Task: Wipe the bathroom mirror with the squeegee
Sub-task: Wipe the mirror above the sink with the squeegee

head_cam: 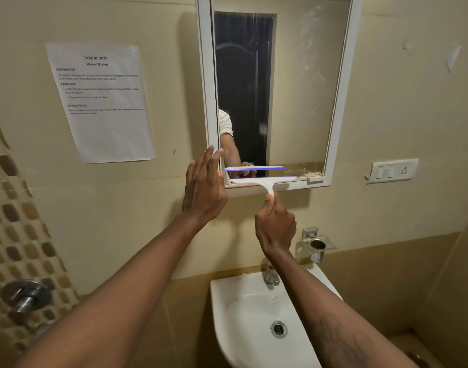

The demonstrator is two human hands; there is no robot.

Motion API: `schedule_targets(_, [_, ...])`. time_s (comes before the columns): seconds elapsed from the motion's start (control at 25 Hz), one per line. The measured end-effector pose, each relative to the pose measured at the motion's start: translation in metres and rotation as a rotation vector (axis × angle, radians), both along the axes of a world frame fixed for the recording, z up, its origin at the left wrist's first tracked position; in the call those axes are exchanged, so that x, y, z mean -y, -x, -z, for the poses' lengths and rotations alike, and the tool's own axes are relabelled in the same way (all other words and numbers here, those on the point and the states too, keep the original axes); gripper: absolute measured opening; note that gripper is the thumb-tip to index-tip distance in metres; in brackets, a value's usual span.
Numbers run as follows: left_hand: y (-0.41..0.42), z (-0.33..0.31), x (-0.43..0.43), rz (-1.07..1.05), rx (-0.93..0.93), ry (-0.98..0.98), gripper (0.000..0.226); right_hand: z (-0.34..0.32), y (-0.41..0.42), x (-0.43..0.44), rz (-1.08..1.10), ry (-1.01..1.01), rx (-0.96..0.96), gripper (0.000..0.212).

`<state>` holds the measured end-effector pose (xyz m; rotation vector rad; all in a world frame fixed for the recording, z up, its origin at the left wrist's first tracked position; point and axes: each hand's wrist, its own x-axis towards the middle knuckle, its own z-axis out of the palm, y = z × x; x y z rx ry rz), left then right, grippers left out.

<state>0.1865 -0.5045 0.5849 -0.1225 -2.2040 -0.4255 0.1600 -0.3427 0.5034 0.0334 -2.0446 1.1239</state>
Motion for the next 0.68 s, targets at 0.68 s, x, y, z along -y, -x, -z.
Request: schedule_targets(0.68, [0.018,-0.159,-0.036,0.043,-0.330,0.013,0.051,-0.215,0.049,-0.051,-0.075,0.164,-0.392,0.029])
